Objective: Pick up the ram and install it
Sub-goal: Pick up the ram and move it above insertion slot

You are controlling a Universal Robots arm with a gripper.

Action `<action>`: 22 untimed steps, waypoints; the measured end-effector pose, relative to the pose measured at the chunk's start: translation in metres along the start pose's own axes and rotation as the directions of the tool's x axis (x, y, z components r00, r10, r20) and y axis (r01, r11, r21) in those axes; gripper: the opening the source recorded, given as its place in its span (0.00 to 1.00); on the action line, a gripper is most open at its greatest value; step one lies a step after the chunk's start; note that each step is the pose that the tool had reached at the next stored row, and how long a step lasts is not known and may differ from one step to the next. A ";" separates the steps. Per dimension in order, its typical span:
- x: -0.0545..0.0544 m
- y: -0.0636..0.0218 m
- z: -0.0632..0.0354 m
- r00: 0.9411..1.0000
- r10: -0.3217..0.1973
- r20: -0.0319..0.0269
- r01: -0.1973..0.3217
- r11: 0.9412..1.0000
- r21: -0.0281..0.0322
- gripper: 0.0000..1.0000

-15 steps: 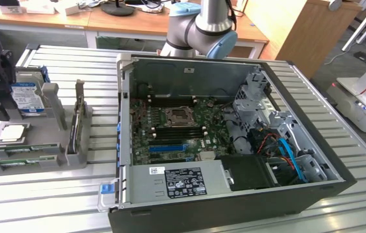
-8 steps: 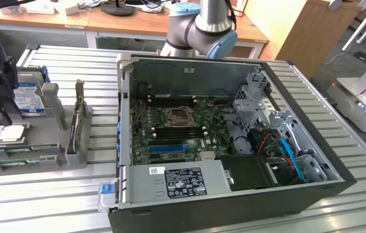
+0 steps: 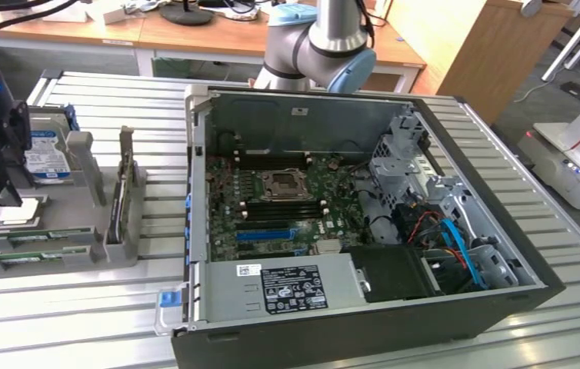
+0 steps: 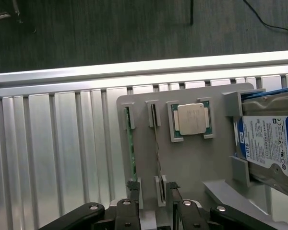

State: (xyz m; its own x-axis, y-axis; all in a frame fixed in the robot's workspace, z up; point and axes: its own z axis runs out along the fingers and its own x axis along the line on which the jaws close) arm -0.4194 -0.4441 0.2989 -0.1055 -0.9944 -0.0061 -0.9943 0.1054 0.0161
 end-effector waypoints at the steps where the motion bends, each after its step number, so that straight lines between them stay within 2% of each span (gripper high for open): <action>1: 0.000 0.0001 0.0018 1.000 0.000 0.000 0.000 1.000 0.000 0.36; 22: 0.000 0.0014 0.0402 1.000 0.000 0.000 0.000 1.000 0.000 0.36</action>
State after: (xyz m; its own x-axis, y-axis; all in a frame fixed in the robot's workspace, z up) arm -0.4214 -0.4441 0.2588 -0.1055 -0.9944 -0.0061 -0.9943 0.1054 0.0161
